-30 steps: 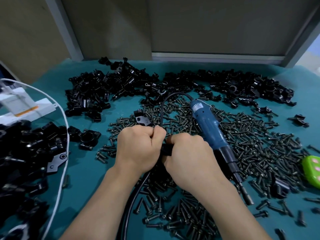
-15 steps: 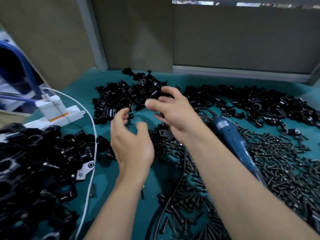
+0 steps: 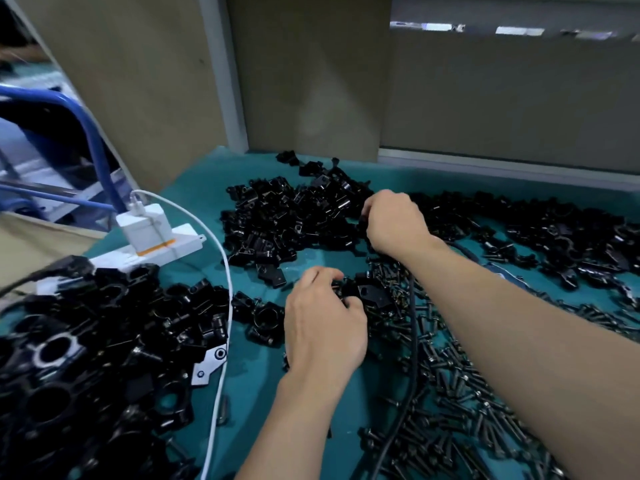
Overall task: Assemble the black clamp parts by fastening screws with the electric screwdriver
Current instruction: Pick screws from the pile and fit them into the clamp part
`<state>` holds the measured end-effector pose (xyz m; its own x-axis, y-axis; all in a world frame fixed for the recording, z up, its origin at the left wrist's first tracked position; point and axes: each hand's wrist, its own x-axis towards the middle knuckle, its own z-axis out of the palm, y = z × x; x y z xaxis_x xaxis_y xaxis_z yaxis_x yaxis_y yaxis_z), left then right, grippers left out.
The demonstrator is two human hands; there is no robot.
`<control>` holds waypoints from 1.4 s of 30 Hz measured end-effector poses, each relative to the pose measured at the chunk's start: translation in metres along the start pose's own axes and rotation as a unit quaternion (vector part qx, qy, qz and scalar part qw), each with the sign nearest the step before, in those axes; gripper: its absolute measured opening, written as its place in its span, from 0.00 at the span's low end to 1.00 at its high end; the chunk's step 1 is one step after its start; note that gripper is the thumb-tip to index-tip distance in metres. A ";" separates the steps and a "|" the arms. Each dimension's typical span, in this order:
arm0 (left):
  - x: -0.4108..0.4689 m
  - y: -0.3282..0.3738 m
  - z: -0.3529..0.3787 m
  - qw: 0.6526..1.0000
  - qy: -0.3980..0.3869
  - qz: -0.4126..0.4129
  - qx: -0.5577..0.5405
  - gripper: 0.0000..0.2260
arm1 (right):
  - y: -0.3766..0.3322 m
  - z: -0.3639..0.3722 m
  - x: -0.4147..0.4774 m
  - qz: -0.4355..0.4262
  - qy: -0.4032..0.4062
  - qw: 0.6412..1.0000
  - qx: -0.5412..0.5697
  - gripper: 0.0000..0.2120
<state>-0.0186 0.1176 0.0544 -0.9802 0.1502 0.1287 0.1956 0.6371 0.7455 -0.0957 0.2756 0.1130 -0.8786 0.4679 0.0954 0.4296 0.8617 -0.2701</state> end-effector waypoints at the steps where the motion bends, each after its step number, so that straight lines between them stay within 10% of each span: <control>1: 0.000 0.000 0.000 1.000 -0.001 0.000 0.002 0.14 | 0.002 -0.002 -0.005 -0.001 0.026 1.000 0.016 0.16; 8: -0.008 0.009 -0.007 0.998 0.028 0.037 -0.051 0.29 | 0.018 -0.035 -0.054 0.084 0.182 0.911 0.361 0.10; 15: -0.031 0.026 -0.004 0.969 -0.095 0.177 -0.146 0.27 | 0.055 -0.026 -0.159 0.129 0.055 0.847 0.512 0.08; 21: -0.039 0.029 0.007 0.955 -0.156 0.229 -0.109 0.31 | 0.070 -0.020 -0.186 0.153 0.102 0.818 0.546 0.06; 28: -0.040 0.025 0.010 0.958 -0.077 0.213 -0.173 0.10 | 0.074 -0.026 -0.195 0.080 0.066 0.863 0.495 0.06; 33: -0.032 0.029 0.012 0.940 -0.092 0.017 -0.328 0.27 | 0.068 -0.013 -0.205 0.026 0.037 0.912 0.407 0.13; 42: -0.036 0.034 0.011 0.950 -0.160 0.001 -0.269 0.38 | 0.069 -0.012 -0.204 0.056 0.100 0.906 0.408 0.07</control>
<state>0.0240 0.1423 0.0680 -0.9033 0.4289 -0.0100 0.0699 0.1702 0.9829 0.1161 0.2419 0.0858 -0.7489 0.6394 0.1740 0.1447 0.4139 -0.8987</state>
